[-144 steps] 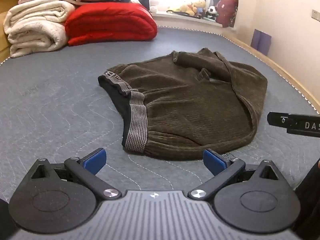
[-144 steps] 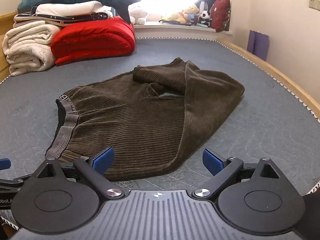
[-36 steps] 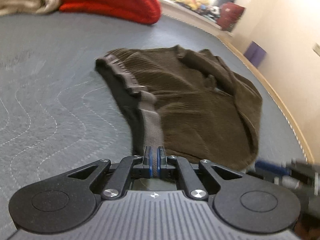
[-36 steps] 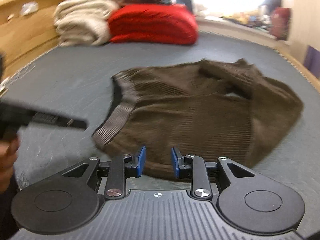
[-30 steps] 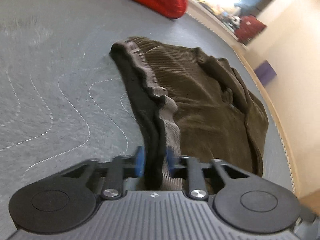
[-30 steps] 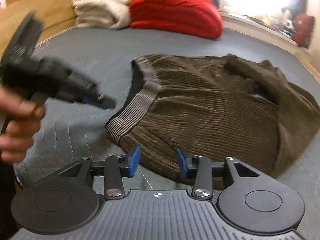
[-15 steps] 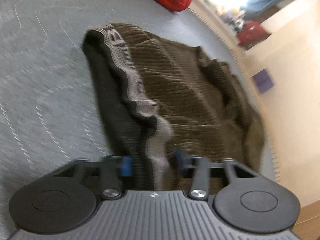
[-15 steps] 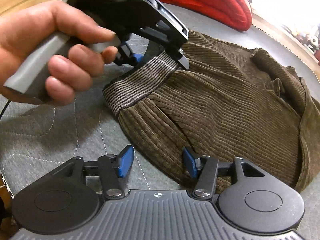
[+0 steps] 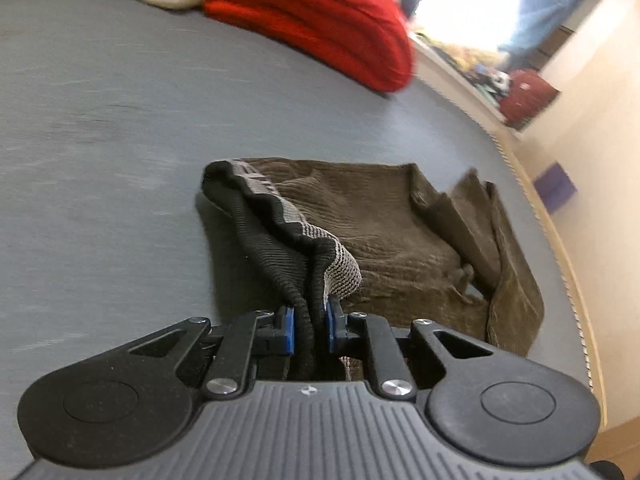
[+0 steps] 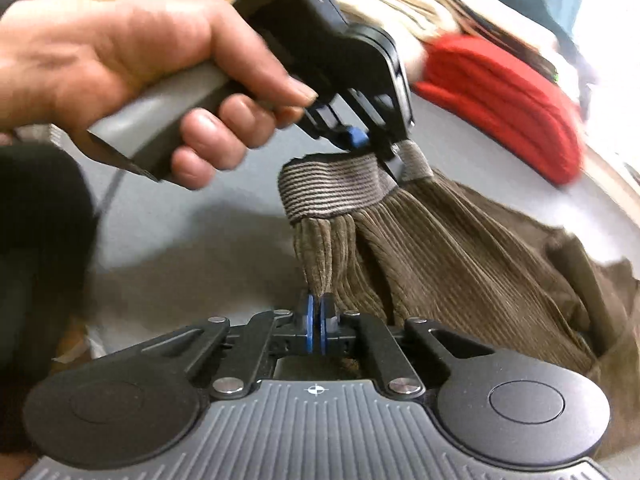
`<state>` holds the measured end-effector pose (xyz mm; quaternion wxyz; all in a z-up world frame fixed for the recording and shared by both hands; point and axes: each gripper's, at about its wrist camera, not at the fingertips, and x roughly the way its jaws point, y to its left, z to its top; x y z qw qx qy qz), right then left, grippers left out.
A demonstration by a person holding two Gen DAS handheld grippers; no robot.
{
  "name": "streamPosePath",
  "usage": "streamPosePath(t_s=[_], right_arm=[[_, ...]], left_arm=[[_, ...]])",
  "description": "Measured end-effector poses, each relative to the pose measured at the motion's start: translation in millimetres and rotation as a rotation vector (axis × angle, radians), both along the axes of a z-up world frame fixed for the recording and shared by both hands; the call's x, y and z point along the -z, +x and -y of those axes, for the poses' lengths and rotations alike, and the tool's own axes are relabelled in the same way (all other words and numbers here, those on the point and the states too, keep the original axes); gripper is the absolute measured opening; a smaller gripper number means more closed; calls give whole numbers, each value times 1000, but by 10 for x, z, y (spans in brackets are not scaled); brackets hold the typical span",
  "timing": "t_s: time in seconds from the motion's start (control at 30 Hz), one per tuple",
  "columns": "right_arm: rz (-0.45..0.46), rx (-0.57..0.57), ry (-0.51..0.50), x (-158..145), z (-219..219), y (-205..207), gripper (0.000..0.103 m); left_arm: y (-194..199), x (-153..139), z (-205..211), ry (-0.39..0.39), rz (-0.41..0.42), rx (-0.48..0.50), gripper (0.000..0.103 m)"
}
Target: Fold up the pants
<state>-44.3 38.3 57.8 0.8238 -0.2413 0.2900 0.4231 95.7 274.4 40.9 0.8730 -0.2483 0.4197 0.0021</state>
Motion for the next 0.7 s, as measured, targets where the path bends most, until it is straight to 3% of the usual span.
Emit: streamPosePath(t_s=[0.17, 0.27, 0.33, 0.4, 0.5, 0.6, 0.7], right_arm=[[-58, -89, 69, -182, -666, -379, 3], [-109, -70, 53, -205, -869, -408, 6], [-129, -48, 56, -230, -852, -333, 8], [-156, -3, 80, -286, -677, -200, 14], [-166, 79, 139, -404, -165, -116, 23], [-156, 221, 205, -468, 467, 215, 24], [-120, 402, 245, -500, 1163, 582, 24]], left_arm=[[-390, -232, -565, 82, -53, -87, 17], [-556, -245, -702, 113, -73, -186, 19], [-666, -304, -684, 194, -50, -263, 28], [-740, -313, -502, 232, 0, -279, 28], [-849, -264, -114, 224, 85, -182, 28], [-848, -21, 312, 145, 119, -91, 28], [-661, 338, 773, 97, -25, 69, 25]])
